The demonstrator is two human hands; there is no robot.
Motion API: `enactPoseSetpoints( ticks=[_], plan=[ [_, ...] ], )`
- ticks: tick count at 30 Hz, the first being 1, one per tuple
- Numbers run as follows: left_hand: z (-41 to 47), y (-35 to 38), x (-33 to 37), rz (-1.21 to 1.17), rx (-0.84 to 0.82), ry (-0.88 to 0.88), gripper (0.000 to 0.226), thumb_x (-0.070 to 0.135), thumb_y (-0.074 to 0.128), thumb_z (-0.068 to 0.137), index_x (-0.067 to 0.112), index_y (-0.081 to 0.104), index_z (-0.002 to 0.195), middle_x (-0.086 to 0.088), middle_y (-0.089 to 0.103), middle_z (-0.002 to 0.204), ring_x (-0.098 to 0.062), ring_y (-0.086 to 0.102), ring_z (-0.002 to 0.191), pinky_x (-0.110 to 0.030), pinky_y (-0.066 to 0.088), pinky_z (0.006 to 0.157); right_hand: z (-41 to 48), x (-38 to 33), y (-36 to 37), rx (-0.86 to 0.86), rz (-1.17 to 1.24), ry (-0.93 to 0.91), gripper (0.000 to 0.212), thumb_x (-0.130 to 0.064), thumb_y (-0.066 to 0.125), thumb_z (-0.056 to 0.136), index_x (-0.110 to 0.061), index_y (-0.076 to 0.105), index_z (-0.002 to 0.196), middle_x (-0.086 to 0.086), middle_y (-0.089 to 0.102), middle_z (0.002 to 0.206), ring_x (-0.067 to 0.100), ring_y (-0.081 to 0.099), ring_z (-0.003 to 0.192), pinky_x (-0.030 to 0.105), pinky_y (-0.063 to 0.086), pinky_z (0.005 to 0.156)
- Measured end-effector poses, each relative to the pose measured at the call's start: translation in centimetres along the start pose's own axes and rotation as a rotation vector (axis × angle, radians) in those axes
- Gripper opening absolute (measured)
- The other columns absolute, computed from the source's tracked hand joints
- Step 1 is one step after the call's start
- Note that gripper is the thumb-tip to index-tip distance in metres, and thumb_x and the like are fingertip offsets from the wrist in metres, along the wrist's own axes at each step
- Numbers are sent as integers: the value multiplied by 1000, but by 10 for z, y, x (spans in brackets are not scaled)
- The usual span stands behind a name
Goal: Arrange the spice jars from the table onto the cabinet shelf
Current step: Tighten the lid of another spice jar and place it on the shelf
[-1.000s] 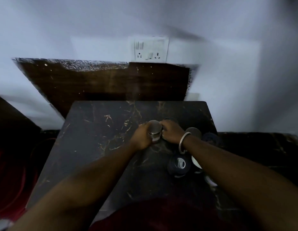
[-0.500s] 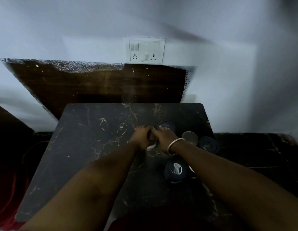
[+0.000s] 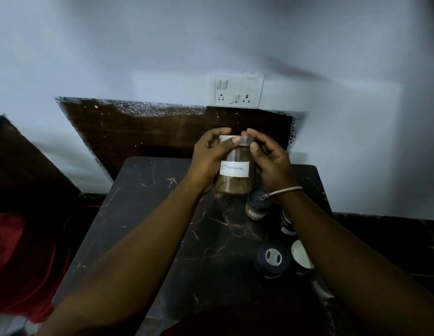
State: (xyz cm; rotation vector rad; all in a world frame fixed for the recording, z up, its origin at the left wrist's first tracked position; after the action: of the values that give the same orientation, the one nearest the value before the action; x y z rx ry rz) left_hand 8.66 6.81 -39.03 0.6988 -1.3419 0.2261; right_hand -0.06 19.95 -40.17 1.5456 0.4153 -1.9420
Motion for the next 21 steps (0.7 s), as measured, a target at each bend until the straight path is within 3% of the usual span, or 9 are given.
enactPoseSetpoints(
  ticks=[3, 7, 11, 15, 21],
  plan=[
    [-14, 11, 22, -169, -35, 1, 34, 19, 78, 79, 7, 67, 108, -16, 70, 101, -23, 69, 84, -35, 59, 75, -5, -23, 17, 15, 151, -41, 31, -19, 55, 98, -17, 63, 127, 22, 62, 136, 42, 57, 130, 55, 47, 109],
    [-29, 20, 48, -245, -31, 4, 43, 20, 80, 79, 8, 69, 118, -15, 73, 106, -26, 72, 90, -38, 59, 78, -11, -40, 32, 56, 242, -62, 39, -21, 47, 102, -7, 57, 137, 21, 60, 139, 37, 58, 130, 47, 50, 108],
    [-40, 21, 64, -241, -23, 13, 43, 16, 76, 84, 10, 66, 125, -17, 71, 114, -27, 72, 96, -40, 58, 80, -16, -48, 42, 53, 350, -40, 35, -24, 43, 106, -17, 61, 135, 19, 61, 140, 39, 57, 132, 49, 50, 107],
    [-48, 21, 74, -224, -46, 22, 37, 15, 75, 84, 8, 67, 119, -15, 72, 109, -26, 73, 91, -36, 59, 75, -20, -56, 48, 19, 409, -80, 34, -23, 43, 107, -19, 64, 134, 11, 67, 135, 31, 62, 127, 33, 55, 95],
    [-53, 23, 84, -221, -55, 45, 35, 12, 72, 87, 7, 66, 121, -16, 70, 110, -24, 72, 89, -35, 59, 73, -21, -63, 53, 24, 432, -84, 39, -28, 46, 105, -12, 59, 138, 21, 63, 136, 42, 59, 129, 46, 54, 102]
  ],
)
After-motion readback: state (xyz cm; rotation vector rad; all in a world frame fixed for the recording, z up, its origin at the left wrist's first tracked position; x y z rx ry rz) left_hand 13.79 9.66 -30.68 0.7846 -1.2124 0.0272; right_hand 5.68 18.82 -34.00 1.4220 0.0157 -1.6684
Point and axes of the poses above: each hand's wrist, its own z-axis towards the middle knuckle, its own y-axis out of the palm, x = y × z, the point moved 2 cm from there along z, towards the middle knuckle
